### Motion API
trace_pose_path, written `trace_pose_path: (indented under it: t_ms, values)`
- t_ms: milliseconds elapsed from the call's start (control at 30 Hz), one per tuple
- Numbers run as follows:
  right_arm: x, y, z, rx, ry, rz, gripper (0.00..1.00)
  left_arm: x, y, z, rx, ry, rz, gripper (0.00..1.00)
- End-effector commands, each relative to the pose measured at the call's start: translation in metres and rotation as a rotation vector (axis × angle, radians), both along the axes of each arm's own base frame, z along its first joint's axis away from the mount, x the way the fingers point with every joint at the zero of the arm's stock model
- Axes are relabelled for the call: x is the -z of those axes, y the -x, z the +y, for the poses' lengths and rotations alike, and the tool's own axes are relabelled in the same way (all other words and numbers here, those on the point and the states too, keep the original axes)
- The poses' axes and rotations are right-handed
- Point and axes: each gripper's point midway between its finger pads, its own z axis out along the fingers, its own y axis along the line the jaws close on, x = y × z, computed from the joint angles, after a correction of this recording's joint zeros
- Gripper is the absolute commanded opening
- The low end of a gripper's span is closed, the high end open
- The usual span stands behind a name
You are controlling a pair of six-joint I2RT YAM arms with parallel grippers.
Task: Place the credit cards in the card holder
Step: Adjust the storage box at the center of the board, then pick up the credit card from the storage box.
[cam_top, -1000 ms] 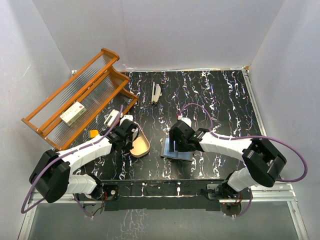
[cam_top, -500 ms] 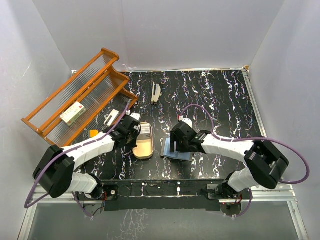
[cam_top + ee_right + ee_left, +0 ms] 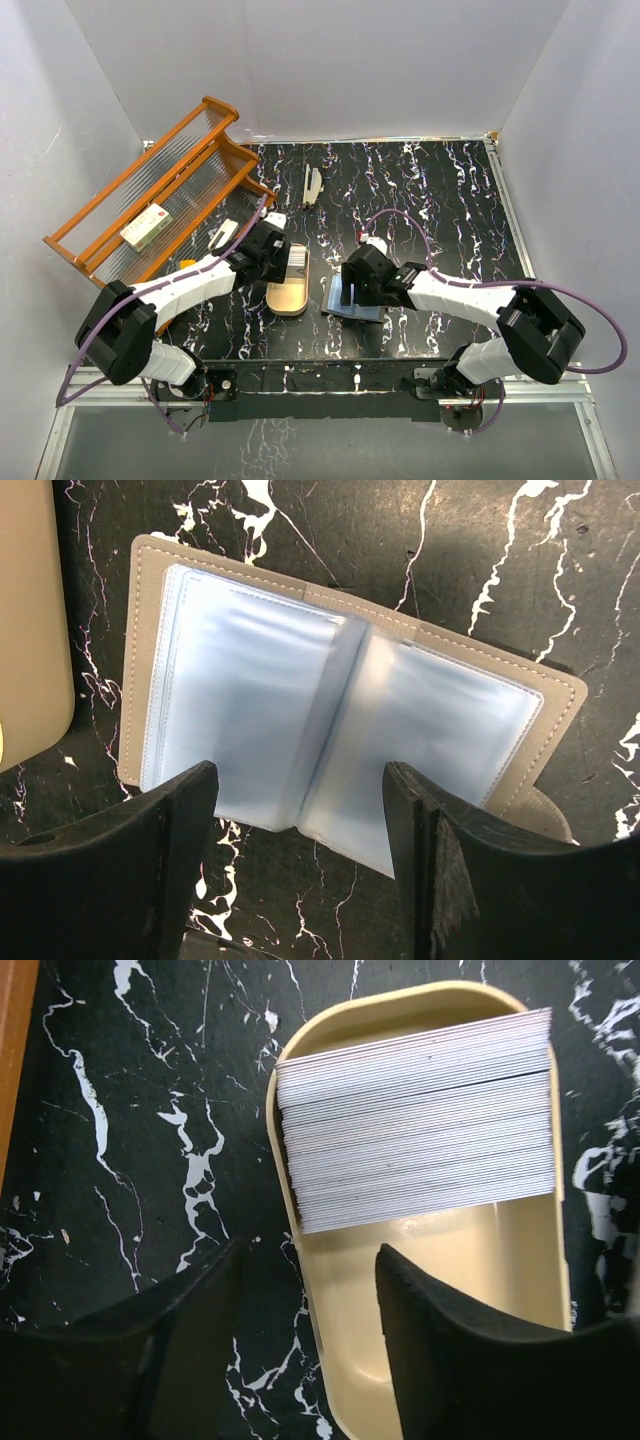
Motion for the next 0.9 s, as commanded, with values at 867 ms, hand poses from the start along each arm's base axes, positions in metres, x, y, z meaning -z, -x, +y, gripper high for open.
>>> trace_pose_path:
  t_ms: [867]
  values:
    - [-0.114, -0.069, 0.064, -0.357, -0.072, -0.432, 0.61, -0.097, 0.064, 0.012, -0.137, 0.407, -0.076, 0.58]
